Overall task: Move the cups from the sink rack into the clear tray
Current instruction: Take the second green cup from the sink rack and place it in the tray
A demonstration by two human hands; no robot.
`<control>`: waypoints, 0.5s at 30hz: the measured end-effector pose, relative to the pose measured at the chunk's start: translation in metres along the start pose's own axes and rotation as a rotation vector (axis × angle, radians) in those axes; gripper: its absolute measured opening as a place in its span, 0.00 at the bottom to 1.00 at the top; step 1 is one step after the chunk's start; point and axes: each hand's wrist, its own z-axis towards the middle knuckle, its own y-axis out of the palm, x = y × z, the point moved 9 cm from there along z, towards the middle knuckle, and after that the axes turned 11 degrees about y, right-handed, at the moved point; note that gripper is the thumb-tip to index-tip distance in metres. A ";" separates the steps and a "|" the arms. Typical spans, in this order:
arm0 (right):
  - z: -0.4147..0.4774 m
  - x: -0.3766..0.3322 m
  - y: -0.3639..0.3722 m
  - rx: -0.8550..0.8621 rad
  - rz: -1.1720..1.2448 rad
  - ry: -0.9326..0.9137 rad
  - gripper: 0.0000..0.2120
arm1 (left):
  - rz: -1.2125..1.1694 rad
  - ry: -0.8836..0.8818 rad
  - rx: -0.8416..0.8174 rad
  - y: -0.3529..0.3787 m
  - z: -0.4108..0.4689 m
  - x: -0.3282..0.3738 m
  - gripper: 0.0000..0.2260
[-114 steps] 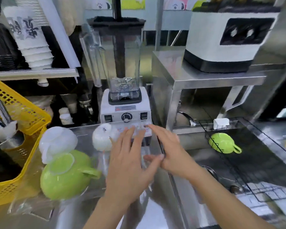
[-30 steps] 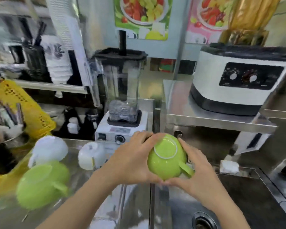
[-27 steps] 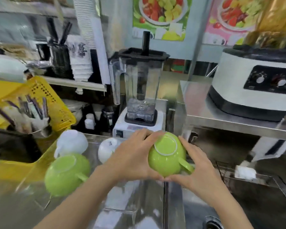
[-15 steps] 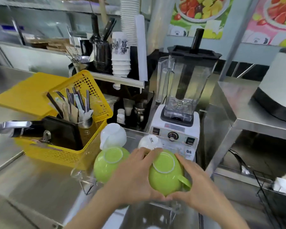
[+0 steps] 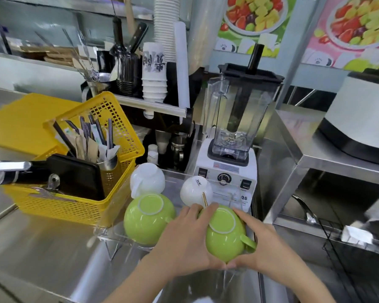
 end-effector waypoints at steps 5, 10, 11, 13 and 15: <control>0.002 0.006 -0.001 -0.055 -0.018 0.070 0.47 | 0.022 -0.038 -0.010 0.004 0.001 -0.001 0.49; 0.007 0.001 -0.003 -0.100 -0.070 0.096 0.47 | 0.078 -0.093 -0.042 0.008 0.003 -0.003 0.52; 0.009 -0.002 -0.002 -0.123 -0.088 0.094 0.46 | 0.081 -0.106 -0.046 0.009 0.003 -0.004 0.52; 0.011 -0.007 0.000 -0.150 -0.124 0.080 0.45 | 0.102 -0.121 -0.045 0.010 0.002 -0.006 0.52; 0.013 -0.010 0.001 -0.156 -0.151 0.078 0.47 | 0.127 -0.125 -0.039 0.010 0.002 -0.008 0.51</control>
